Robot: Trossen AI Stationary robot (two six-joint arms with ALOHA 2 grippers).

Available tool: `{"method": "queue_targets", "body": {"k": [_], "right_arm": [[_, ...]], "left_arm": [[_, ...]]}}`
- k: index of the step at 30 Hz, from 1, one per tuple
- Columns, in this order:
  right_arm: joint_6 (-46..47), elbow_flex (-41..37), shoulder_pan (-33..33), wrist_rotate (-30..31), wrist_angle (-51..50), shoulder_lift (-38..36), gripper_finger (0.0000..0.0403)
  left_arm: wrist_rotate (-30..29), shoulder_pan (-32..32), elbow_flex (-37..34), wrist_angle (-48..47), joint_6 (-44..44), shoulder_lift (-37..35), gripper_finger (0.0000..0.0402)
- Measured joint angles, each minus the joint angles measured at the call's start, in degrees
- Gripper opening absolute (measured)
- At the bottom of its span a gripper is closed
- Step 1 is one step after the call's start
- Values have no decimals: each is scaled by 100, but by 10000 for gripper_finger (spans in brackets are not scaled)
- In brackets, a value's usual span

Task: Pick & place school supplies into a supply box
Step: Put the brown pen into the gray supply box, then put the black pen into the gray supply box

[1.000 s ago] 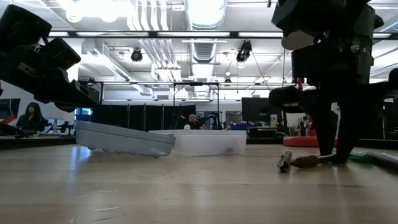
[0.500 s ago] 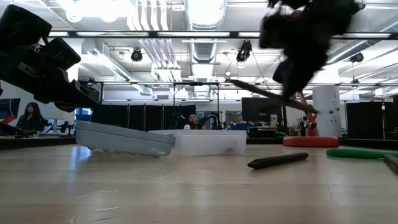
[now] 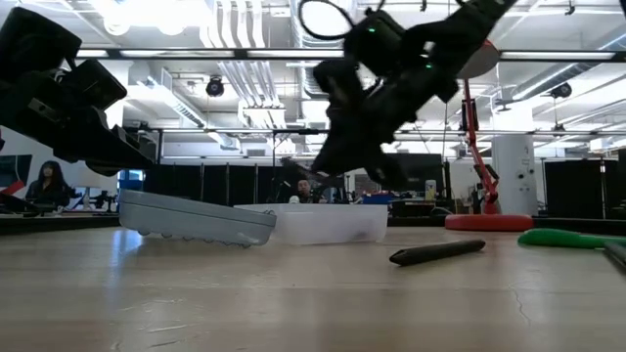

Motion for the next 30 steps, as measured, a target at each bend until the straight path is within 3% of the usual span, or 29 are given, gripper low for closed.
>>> {"method": "queue_targets", "body": {"k": [4, 10, 13, 16, 24, 27, 30], "right_arm": [[123, 643, -13, 1002, -440, 381, 49], [-315, 1394, -256, 286, -1571, 693, 116], [-697, 1458, -232, 290, -2196, 680, 152], [-1785, 1381, -50, 335, -2420, 379, 177], [-6285, 811, 813, 433, -3793, -679, 195], [-7112, 457, 1157, 450, -3863, -767, 195], [-7232, 140, 1511, 440, -3594, -751, 194]], "left_arm": [[1, 0, 0, 0, 0, 1, 34], [1, 1, 0, -1, 0, -6, 34], [1, 0, -2, 0, 0, 14, 34], [2, 0, -2, -5, 0, 29, 34], [1, 1, -2, -2, 0, 25, 34], [2, 2, -2, -2, 2, 25, 34], [2, 2, -2, -4, 0, 25, 34]]}}
